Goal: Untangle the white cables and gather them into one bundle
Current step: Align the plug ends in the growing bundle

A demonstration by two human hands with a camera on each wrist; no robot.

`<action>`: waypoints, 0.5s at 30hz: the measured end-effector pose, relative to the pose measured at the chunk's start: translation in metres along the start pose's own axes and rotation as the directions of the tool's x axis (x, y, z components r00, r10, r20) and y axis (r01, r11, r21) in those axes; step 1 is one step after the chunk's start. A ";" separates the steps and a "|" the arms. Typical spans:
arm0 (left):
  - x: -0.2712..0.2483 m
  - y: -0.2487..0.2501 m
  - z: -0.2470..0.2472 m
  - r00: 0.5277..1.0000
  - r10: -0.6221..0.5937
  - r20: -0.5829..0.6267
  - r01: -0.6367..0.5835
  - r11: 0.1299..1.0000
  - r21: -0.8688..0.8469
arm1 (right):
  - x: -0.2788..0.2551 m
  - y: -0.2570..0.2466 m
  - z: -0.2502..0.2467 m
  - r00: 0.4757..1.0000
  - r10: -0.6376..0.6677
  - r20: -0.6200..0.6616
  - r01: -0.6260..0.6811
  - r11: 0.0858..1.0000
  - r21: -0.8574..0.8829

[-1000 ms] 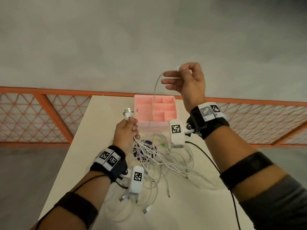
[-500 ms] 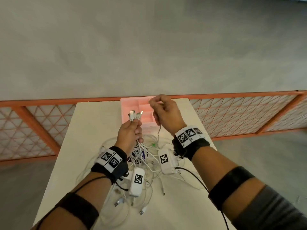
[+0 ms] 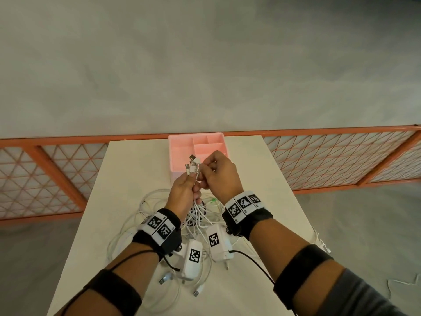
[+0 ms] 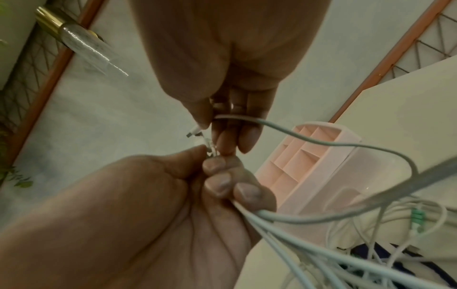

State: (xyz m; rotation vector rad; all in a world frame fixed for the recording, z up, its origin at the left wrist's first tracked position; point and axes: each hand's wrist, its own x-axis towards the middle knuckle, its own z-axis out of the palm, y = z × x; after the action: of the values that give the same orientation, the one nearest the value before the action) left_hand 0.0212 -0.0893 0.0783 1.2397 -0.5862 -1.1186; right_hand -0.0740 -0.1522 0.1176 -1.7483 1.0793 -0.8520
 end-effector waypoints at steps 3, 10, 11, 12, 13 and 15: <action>0.001 -0.003 0.003 0.999 0.011 -0.034 -0.010 1.000 0.013 | -0.006 0.004 0.005 0.999 -0.031 -0.018 0.029 0.996 -0.082; 0.004 -0.007 0.001 0.997 0.048 -0.062 -0.040 0.991 0.124 | -0.016 0.019 0.007 0.997 -0.051 0.055 0.056 0.994 -0.091; 0.005 -0.007 0.000 0.997 0.053 -0.056 -0.045 0.990 0.131 | -0.015 0.022 0.006 0.995 -0.070 0.076 0.079 0.989 -0.122; 0.005 -0.007 -0.002 0.997 0.056 -0.050 -0.048 0.990 0.133 | -0.015 0.024 0.005 0.990 -0.091 0.110 0.107 0.983 -0.146; 0.006 -0.007 -0.003 0.997 0.056 -0.047 -0.050 0.990 0.134 | -0.015 0.026 0.003 0.983 -0.106 0.147 0.129 0.979 -0.156; 0.007 -0.006 -0.006 0.997 0.060 -0.053 -0.051 0.988 0.147 | -0.016 0.030 0.000 0.971 -0.127 0.203 0.162 0.973 -0.166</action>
State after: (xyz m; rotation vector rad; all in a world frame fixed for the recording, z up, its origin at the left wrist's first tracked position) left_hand 0.0267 -0.0922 0.0693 1.3677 -0.6643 -1.0050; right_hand -0.0892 -0.1447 0.0883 -2.0380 0.9338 -0.6725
